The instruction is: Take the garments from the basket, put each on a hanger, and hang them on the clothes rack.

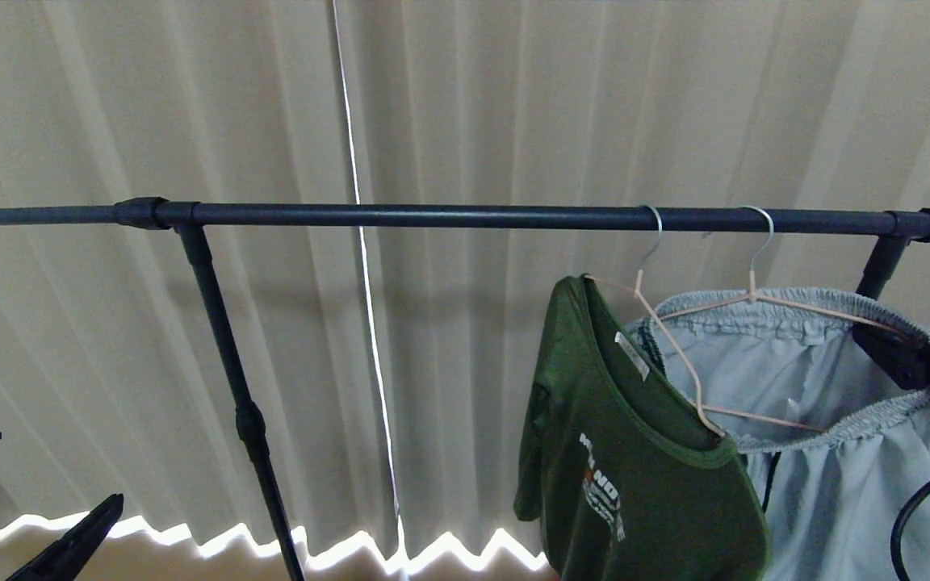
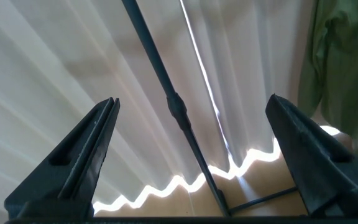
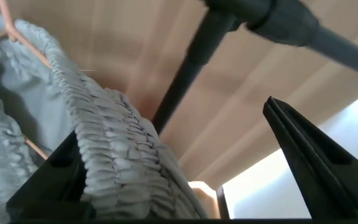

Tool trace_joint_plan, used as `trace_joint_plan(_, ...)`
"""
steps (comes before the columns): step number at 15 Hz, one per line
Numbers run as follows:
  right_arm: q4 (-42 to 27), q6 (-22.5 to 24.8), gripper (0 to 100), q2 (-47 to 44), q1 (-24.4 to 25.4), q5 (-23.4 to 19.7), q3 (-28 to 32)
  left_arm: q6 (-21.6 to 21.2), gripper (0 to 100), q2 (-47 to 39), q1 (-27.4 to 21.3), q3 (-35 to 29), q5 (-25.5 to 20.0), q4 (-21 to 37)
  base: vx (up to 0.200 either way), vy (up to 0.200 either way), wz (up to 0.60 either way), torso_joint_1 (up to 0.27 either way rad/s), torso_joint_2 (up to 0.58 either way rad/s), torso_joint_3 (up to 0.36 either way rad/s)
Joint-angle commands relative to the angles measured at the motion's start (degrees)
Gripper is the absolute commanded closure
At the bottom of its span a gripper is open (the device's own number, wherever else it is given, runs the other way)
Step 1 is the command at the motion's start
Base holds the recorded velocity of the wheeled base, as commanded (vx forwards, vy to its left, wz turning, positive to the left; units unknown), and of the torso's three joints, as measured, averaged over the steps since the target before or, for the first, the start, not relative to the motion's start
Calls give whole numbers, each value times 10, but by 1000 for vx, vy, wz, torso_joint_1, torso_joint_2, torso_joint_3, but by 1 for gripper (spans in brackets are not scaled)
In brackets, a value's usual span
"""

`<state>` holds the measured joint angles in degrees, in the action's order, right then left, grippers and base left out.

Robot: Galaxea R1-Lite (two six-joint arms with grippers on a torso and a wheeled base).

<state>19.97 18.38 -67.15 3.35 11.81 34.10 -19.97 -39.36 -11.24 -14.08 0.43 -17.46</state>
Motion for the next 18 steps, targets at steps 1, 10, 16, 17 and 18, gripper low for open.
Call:
trace_joint_plan(1,-2,1,0,3,0,-21,-15,0,0,-1,0,0,0,0,0,0,0,0,0,0)
trace_joint_plan(10,0,-1,0,0,-2,-233,-37,-1,0,0,-1,3,0,0,0,0,0,0,0,0)
trace_joint_plan(16,-1,-46,0,136,-3,-247,-59,5,0,13,1,11,3,1,0,0,0,0,0,0)
trace_joint_plan(17,-4,-49,0,162,-3,-247,-60,5,0,27,1,33,5,1,0,0,0,0,0,0)
trace_joint_plan(18,-5,-50,0,179,-3,-247,-64,5,0,35,1,51,5,4,0,0,0,0,0,0)
